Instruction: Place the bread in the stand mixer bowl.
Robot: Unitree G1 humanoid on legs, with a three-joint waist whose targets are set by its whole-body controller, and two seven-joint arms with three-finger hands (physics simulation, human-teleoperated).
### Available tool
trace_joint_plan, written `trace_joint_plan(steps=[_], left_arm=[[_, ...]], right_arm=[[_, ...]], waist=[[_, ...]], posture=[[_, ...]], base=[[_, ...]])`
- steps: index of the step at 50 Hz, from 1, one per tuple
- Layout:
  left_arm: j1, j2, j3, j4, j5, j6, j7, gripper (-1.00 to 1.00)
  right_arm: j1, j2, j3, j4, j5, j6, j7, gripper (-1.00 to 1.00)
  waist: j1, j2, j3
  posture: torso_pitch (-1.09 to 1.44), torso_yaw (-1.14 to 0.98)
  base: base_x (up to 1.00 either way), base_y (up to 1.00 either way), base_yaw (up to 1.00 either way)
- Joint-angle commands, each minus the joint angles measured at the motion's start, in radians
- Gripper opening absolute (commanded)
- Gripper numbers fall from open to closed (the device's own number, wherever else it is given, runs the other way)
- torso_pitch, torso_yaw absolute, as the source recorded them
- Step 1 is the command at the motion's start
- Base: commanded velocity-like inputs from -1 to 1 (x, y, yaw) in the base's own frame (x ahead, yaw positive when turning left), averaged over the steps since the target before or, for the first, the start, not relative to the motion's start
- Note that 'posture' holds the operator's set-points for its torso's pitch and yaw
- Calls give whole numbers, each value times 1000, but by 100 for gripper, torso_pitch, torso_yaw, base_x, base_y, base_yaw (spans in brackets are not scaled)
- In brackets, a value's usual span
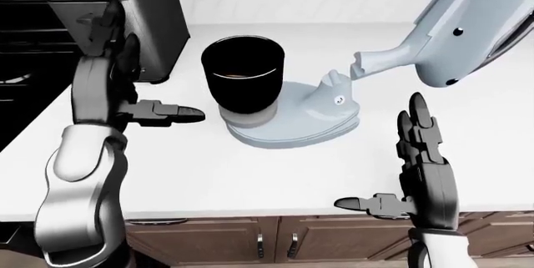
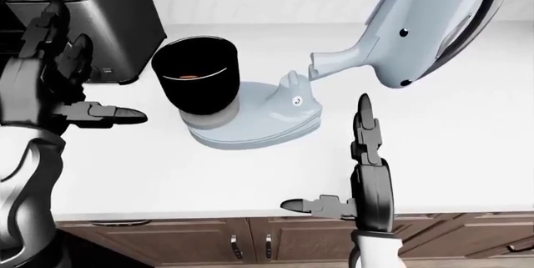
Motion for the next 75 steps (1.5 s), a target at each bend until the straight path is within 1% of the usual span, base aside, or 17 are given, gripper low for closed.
trace_joint_plan(steps=[1,16,19,22,27,36,40,45,52,59,64,71,75], left_arm=[[-13,7,10,-42,-2,-34,5,100],[63,-13,32,-76,1,-73,4,100],[69,-23,42,-86,-23,-77,7,100],[93,-27,36,-76,-14,-111,7,100],[109,-34,48,-77,-41,-136,4,100],[173,-52,56,-63,-25,-210,-16,100],[177,-52,67,-70,-37,-205,-17,100],[184,-54,65,-70,-36,-209,-17,100],[200,-63,47,-61,-3,-230,-32,100],[207,-72,43,-52,42,-261,-38,100],[229,-87,31,-30,94,-318,-39,100],[256,-111,21,-17,117,-355,-45,100],[259,-117,24,-18,116,-359,-45,100]], right_arm=[[-9,-2,0,-41,2,-26,-5,100],[-9,-2,-3,-60,4,-7,0,100],[-8,-2,-4,-60,5,-8,1,100],[-9,-1,-4,-57,4,-10,0,100],[-8,-1,-2,-53,3,-13,-1,100],[-9,-2,2,-46,1,-17,-3,100],[-10,-3,3,-45,1,-16,-3,100],[-8,-3,3,-44,2,-19,-4,100],[-7,-3,3,-40,4,-23,-4,100],[-4,-3,4,-37,4,-27,-5,100],[-4,-3,7,-37,3,-28,-6,100],[-10,-4,5,-40,5,-18,-5,100],[-7,-4,3,-41,6,-20,-3,100]], waist=[[0,3,-17],[1,3,-17],[1,4,-18],[1,4,-18],[1,4,-19],[1,5,-19],[1,5,-19],[1,5,-19],[1,5,-20],[1,4,-20],[1,3,-20],[2,2,-22],[2,2,-23]], posture=[[0,0],[0,0],[0,0],[0,0],[0,0],[0,0],[0,0],[0,0],[0,0],[0,0],[0,0],[0,0],[0,0]], base=[[0,0,0],[0,0,0],[0,0,0],[0,0,0],[0,0,0],[0,0,0],[0,0,0],[0,0,0],[0,0,0],[0,0,0],[0,0,0],[0,0,0],[0,0,0]])
